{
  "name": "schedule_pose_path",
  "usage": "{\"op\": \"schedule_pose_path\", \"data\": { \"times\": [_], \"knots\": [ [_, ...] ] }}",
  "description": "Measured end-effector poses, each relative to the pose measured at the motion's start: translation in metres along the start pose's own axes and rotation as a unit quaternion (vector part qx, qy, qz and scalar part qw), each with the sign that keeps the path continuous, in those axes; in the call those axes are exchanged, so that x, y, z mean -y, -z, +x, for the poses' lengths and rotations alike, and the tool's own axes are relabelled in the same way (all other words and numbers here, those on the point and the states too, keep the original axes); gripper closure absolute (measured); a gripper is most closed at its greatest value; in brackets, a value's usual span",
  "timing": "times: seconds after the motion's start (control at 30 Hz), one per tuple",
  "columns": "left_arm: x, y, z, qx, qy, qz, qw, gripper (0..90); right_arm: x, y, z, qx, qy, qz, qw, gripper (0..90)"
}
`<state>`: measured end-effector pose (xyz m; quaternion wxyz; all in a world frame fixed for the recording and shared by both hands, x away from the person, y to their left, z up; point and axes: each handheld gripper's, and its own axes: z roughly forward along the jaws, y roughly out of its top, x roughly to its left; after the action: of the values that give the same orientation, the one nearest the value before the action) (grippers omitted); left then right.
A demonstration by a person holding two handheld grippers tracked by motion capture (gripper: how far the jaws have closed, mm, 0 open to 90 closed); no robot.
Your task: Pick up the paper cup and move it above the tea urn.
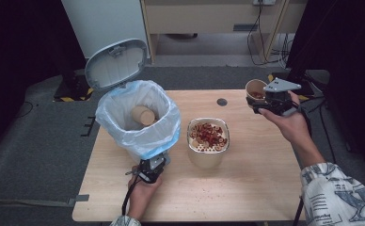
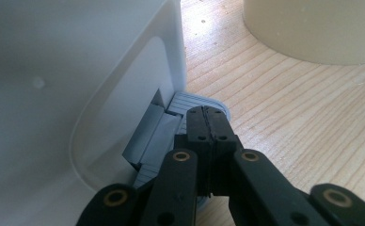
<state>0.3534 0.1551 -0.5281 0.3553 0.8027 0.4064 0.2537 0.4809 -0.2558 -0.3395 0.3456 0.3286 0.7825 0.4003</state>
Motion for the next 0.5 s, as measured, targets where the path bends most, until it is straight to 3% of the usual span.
{"op": "schedule_pose_path", "data": {
  "times": [0.5],
  "knots": [
    [0.000,0.000,0.000,-0.001,0.001,-0.002,1.0000,89.0,-0.021,-0.006,0.007,-0.012,0.017,-0.013,0.9997,33.5]
  ]
}}
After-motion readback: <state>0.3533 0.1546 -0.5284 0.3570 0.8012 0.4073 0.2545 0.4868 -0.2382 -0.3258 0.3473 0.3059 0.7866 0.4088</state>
